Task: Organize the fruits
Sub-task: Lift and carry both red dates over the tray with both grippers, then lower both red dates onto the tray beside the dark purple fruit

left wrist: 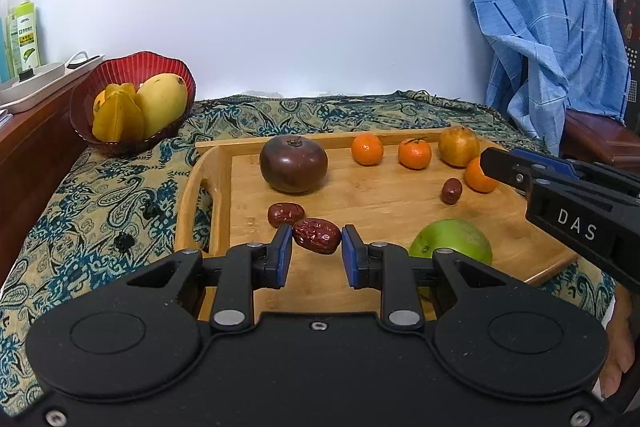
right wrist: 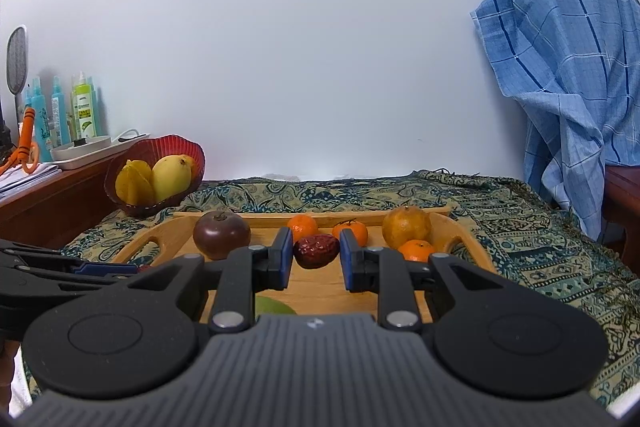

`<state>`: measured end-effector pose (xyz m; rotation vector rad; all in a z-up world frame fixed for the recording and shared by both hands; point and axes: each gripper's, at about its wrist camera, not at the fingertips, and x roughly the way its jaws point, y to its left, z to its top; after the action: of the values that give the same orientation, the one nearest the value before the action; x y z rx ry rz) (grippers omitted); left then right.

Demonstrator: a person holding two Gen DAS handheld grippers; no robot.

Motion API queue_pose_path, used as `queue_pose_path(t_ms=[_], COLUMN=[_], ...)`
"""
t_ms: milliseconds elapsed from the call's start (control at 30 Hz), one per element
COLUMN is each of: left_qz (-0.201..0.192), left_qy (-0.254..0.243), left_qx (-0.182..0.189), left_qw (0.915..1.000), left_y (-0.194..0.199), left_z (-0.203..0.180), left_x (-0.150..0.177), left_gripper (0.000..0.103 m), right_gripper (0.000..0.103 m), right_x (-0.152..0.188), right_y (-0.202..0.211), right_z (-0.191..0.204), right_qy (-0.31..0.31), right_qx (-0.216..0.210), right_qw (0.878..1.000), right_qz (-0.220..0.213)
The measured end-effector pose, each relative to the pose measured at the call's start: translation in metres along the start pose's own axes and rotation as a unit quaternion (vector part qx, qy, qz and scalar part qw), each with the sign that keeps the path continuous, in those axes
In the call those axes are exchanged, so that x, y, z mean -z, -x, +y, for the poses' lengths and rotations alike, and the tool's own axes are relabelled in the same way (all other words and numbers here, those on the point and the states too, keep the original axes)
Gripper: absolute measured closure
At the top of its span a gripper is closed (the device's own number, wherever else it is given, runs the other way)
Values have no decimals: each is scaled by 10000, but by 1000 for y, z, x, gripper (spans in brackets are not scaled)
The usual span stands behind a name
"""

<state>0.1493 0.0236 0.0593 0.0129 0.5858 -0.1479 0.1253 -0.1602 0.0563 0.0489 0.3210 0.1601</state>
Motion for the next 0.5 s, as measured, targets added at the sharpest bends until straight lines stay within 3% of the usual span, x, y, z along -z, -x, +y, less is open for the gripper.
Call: queue_pose_path(t_ms=[500], left_qz=[398], left_qy=[182], left_qx=[50], left_qw=[9990], left_y=[-44], left_z=[5], left_x=[-9], left_gripper=[78], right_gripper=[74], right_x=[-3], right_y=[-44], right_z=[-11], right_qy=[-183], right_qx=[-41], right_qw=[9983], right_qz=[550])
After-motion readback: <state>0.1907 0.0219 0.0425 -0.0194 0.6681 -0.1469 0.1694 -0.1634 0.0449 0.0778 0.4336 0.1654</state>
